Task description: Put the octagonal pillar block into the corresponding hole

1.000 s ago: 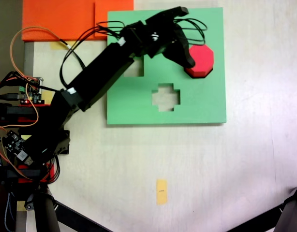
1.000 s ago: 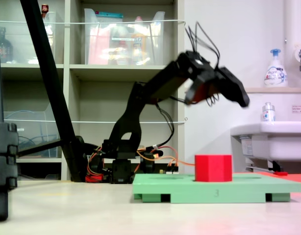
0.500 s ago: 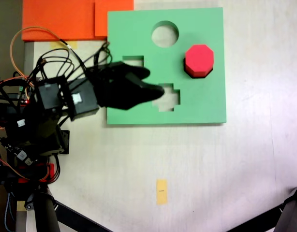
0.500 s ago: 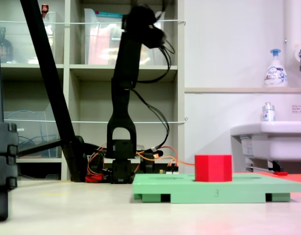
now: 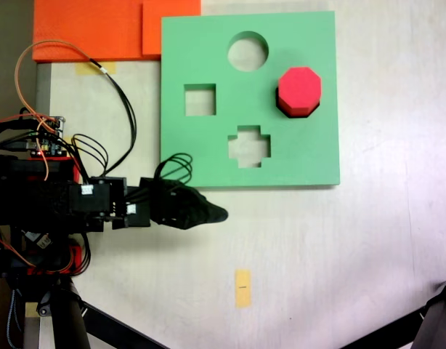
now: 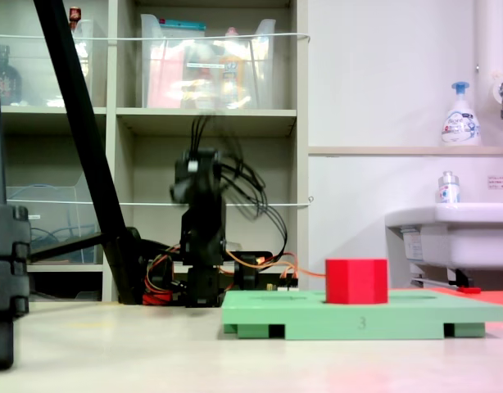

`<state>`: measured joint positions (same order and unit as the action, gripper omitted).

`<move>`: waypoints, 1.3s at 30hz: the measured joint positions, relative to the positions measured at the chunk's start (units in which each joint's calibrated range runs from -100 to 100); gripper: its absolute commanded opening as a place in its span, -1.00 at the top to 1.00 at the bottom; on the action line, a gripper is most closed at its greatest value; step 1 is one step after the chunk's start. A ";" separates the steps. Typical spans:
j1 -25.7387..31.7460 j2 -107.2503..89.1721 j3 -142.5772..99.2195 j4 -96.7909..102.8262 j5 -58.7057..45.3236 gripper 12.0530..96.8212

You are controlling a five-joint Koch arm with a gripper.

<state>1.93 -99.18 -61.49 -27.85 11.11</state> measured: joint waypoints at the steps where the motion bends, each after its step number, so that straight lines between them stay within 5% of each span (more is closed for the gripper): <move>1: -0.05 0.14 -8.62 6.66 -0.24 0.12; 7: -0.15 -0.14 -35.96 44.15 -6.54 0.15; 39: 0.49 -0.41 -37.04 34.95 -6.79 0.12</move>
<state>2.42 -99.59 -98.53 7.10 4.32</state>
